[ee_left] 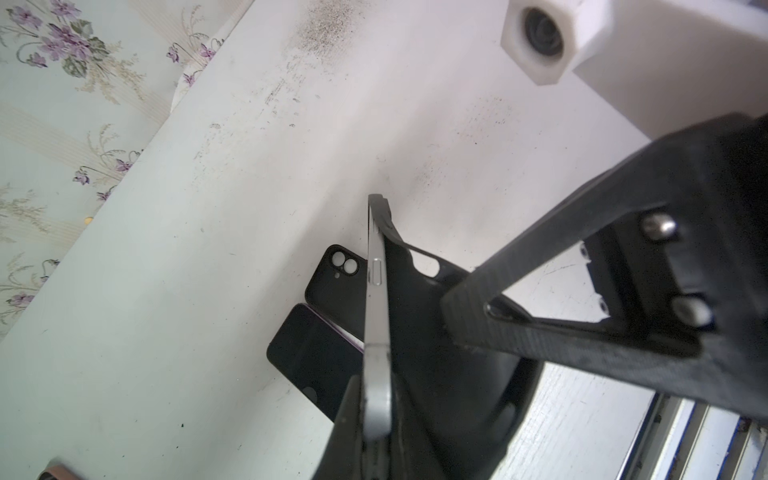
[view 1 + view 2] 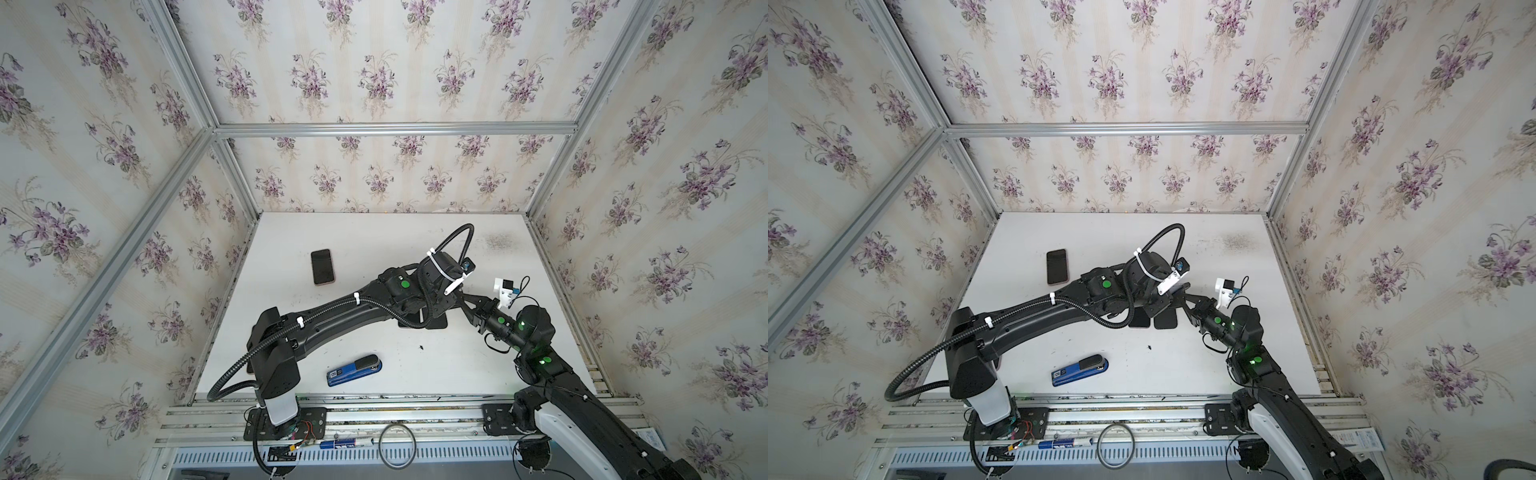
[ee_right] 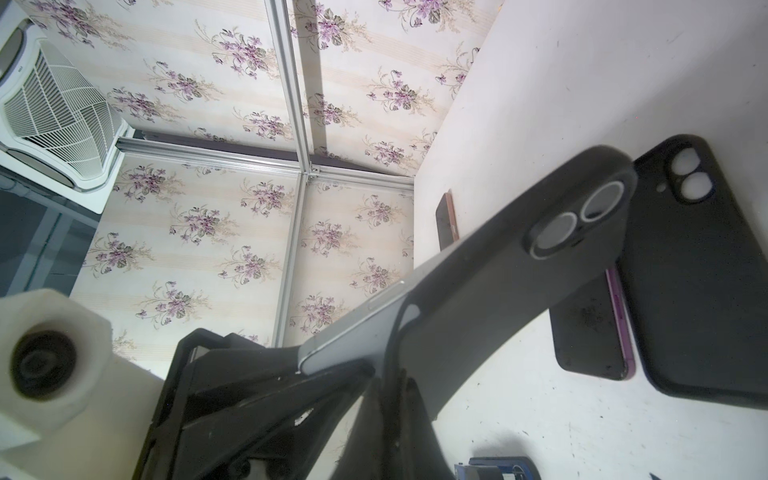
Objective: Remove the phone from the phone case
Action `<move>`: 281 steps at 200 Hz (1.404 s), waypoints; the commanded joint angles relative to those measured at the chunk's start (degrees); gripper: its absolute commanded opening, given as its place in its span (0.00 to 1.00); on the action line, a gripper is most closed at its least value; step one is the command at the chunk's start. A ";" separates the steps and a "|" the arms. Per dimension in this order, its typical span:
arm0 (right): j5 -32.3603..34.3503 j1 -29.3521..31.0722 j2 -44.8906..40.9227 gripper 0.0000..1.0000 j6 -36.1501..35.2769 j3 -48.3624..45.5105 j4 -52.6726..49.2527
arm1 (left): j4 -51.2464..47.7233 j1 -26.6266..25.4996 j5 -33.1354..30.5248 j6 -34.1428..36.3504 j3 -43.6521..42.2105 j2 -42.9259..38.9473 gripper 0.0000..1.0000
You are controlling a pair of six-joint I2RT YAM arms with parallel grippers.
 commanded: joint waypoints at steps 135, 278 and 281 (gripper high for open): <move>-0.42 -0.10 -2.63 0.00 -1.03 3.18 -14.68 | 5.12 2.85 -15.89 4.91 -7.87 -11.84 0.00; -3.92 -5.20 33.32 0.00 -7.07 18.91 -6.15 | 15.44 9.16 -23.75 23.29 -6.68 3.18 0.00; -4.34 -5.38 34.59 0.00 -7.35 19.62 -5.65 | 15.93 9.20 -23.74 23.83 -6.51 3.68 0.00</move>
